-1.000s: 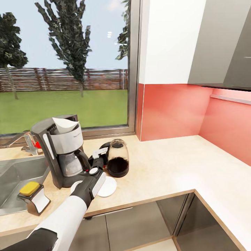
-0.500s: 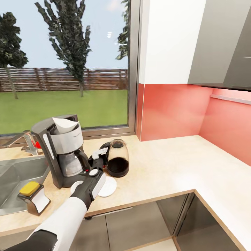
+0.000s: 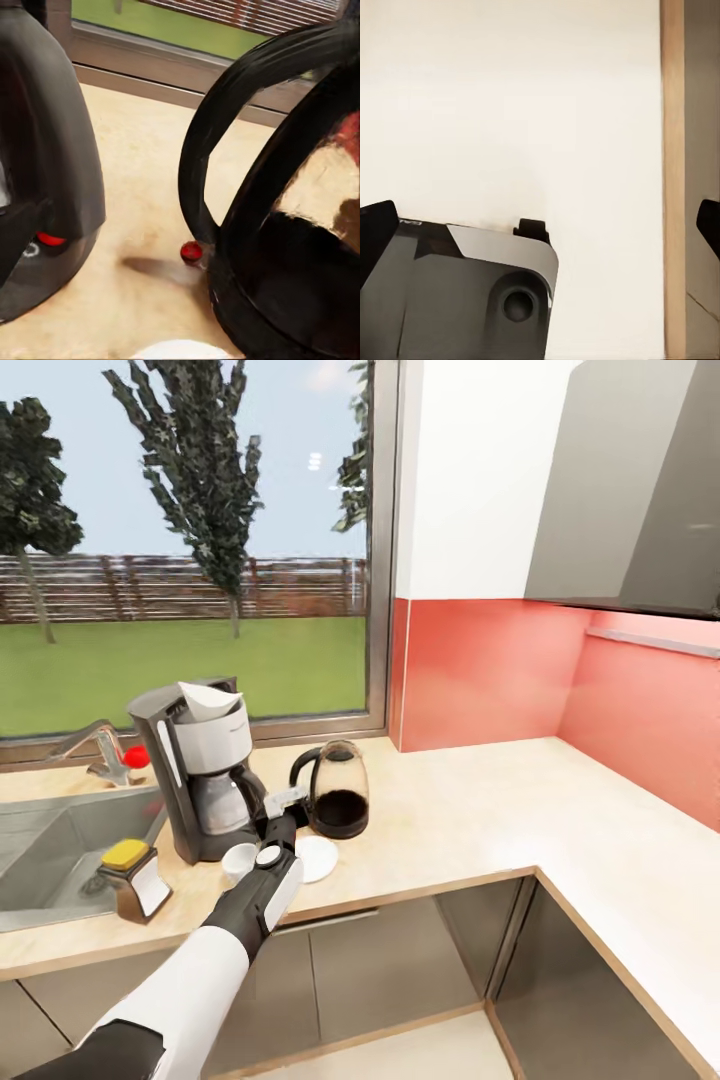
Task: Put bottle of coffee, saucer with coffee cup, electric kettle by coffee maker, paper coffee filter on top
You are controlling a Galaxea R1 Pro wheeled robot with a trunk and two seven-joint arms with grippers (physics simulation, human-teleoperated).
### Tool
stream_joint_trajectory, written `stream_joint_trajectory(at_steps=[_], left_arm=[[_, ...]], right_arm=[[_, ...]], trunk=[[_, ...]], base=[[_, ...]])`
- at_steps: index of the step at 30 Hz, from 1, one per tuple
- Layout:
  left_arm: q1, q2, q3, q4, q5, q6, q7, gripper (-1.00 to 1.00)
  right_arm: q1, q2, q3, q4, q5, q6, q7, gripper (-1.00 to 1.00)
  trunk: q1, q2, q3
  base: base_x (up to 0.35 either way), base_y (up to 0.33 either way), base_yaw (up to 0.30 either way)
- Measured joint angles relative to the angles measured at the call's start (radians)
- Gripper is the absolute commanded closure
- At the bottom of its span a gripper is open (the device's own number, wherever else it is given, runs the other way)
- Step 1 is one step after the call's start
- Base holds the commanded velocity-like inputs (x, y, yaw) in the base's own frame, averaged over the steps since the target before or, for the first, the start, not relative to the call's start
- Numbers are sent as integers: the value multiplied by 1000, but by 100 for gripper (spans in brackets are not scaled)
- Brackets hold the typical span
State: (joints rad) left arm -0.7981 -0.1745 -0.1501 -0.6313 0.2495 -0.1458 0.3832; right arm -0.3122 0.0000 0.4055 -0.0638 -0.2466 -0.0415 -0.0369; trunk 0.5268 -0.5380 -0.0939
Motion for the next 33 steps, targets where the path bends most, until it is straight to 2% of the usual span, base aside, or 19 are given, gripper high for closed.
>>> stream_joint_trajectory(at_steps=[13,18,19,20,22,27,28,29,31,32,33], left_arm=[[0,0,-1,-1,0,0,-1,-100],[46,0,-2,-20,1,-2,-14,-100],[71,0,-2,-32,3,-4,-22,-100],[124,0,-2,-55,3,-14,-55,-100],[164,0,-3,-69,2,-29,-86,-100],[307,0,-5,-101,-3,-116,-188,-100],[371,1,-5,-121,-6,-152,-224,-100],[411,4,-6,-133,-7,-164,-239,-100],[478,14,-7,-153,-9,-177,-262,-100],[538,29,-7,-157,-9,-197,-271,-100],[570,34,-8,-157,-9,-203,-274,-100]], right_arm=[[0,0,0,0,0,0,0,-100],[0,0,0,0,0,0,0,-100],[0,-1,0,1,0,0,0,-100],[0,-1,1,1,-1,0,-1,-100],[0,-1,0,1,0,0,0,-100],[0,-1,0,1,0,0,0,-100],[0,-1,0,1,0,0,0,-100],[0,-1,0,1,0,0,0,-100],[0,-2,0,1,0,-1,0,-100],[0,-2,0,1,0,-3,0,-100],[0,-2,0,1,0,-3,0,-100]], trunk=[[0,0,0],[0,0,0],[0,0,0],[0,0,0],[0,0,0],[-1,0,0],[-1,0,0],[-1,0,0],[-1,0,0],[-1,0,0],[-1,0,0]], base=[[-324,-110,0],[-303,-149,0],[-265,-90,0],[-253,-87,0],[-186,-56,0],[-56,-16,0],[-9,-2,0],[-6,-2,0],[-3,-1,0],[-1,0,0],[0,0,0]])
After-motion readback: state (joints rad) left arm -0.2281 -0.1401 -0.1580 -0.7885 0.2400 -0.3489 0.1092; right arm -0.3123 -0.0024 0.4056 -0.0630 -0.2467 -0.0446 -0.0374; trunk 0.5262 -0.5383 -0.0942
